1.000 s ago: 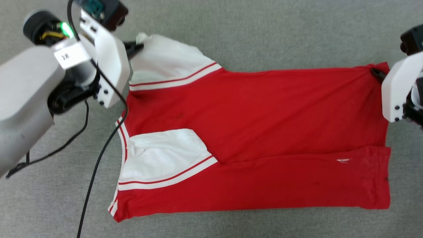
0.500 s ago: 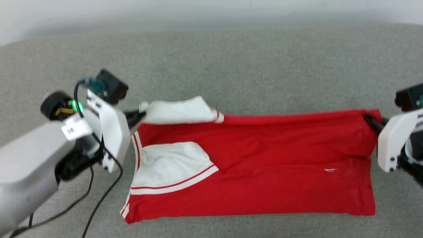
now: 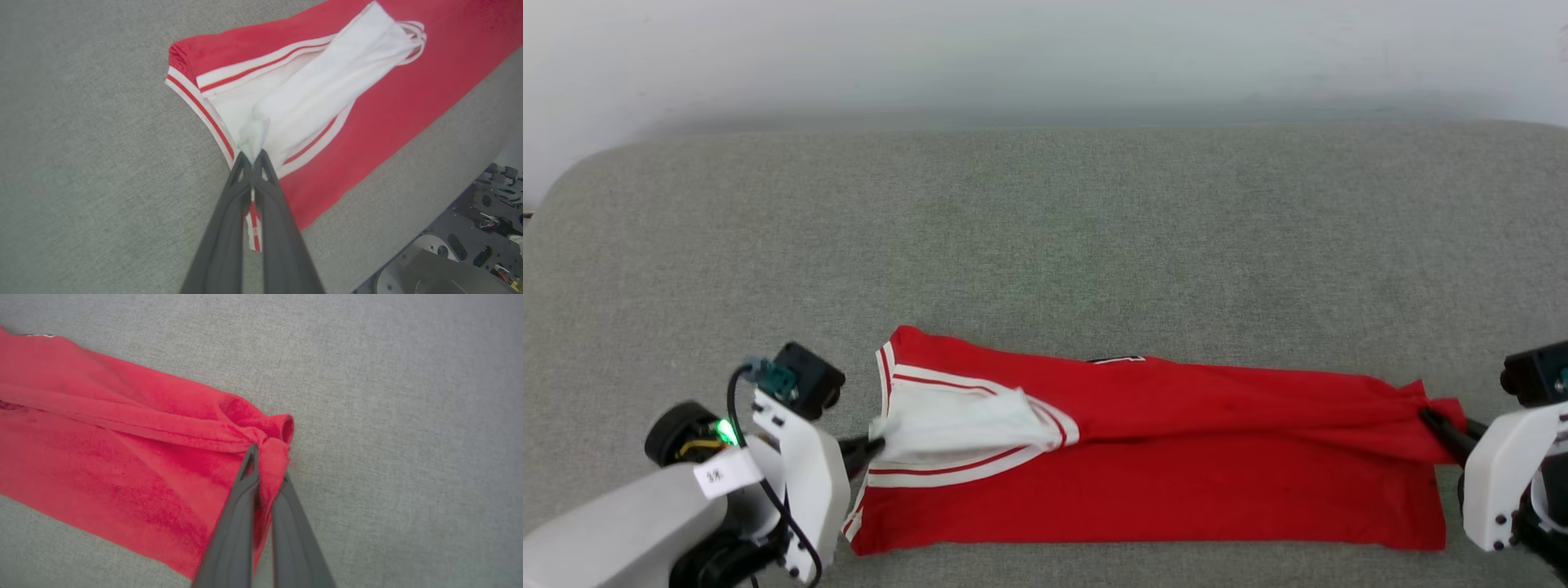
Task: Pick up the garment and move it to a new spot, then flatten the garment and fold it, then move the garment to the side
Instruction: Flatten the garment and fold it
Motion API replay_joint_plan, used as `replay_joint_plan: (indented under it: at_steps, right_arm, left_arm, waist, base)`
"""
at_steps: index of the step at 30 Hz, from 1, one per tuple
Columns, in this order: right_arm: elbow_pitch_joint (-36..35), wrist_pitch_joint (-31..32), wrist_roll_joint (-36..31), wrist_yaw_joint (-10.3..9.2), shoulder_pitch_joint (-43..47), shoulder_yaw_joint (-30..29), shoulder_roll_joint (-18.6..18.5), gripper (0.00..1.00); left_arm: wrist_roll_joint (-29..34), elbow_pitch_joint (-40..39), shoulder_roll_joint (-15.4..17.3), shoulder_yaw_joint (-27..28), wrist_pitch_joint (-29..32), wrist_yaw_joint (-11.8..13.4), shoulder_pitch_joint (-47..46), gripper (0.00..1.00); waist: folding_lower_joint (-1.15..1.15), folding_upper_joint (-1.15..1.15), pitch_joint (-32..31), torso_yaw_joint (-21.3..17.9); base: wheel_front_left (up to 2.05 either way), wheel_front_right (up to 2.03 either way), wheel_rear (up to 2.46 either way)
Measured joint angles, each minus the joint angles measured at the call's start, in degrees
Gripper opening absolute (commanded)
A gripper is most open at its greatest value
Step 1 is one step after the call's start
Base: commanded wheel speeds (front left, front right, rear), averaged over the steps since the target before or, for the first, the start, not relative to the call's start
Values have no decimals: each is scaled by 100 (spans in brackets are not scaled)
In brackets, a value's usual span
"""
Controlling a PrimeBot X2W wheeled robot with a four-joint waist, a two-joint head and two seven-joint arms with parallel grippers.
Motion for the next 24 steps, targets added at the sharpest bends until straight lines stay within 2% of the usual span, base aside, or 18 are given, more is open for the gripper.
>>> replay_joint_plan:
  at_steps: [4, 11, 12, 13, 14, 15, 21, 24]
  right_arm:
    - [-119, 53, -23, -1, 338, -121, 104, 0]
    - [44, 136, -129, 0, 584, -231, 396, 0]
    - [69, 118, -153, 0, 584, -238, 421, 30]
    - [89, 101, -163, 0, 583, -253, 444, 98]
    - [99, 65, -163, -1, 583, -267, 475, 100]
    - [91, 37, -163, 0, 582, -269, 492, 100]
    - [-303, -167, -102, -2, 620, -532, 432, 100]
    - [-617, -52, -67, -3, 753, -742, 270, 100]
  left_arm:
    - [-12, 14, -10, -3, -1, 42, 317, 0]
    - [110, 437, -270, -5, -29, 32, 571, 0]
    - [96, 483, -326, 5, -107, 27, 591, 0]
    - [85, 527, -374, 24, -187, 30, 623, 34]
    - [91, 567, -412, 31, -259, 35, 651, 89]
    - [93, 605, -432, 68, -379, 76, 681, 100]
    - [91, 655, -443, 415, -1363, 402, 962, 100]
    - [130, 619, -449, 583, -1847, 670, 1090, 100]
  waist:
    - [0, 0, 58, 0]
    - [1, 0, 213, -32]
    - [1, 0, 223, -37]
    - [1, 0, 225, -42]
    - [1, 0, 216, -48]
    - [1, 0, 197, -56]
    - [1, 0, -24, -99]
    - [1, 0, -147, -99]
  base:
    - [0, 0, 0]
    - [0, 0, 0]
    - [0, 0, 0]
    - [0, 0, 0]
    - [0, 0, 0]
    - [0, 0, 0]
    - [0, 0, 0]
    - [0, 0, 0]
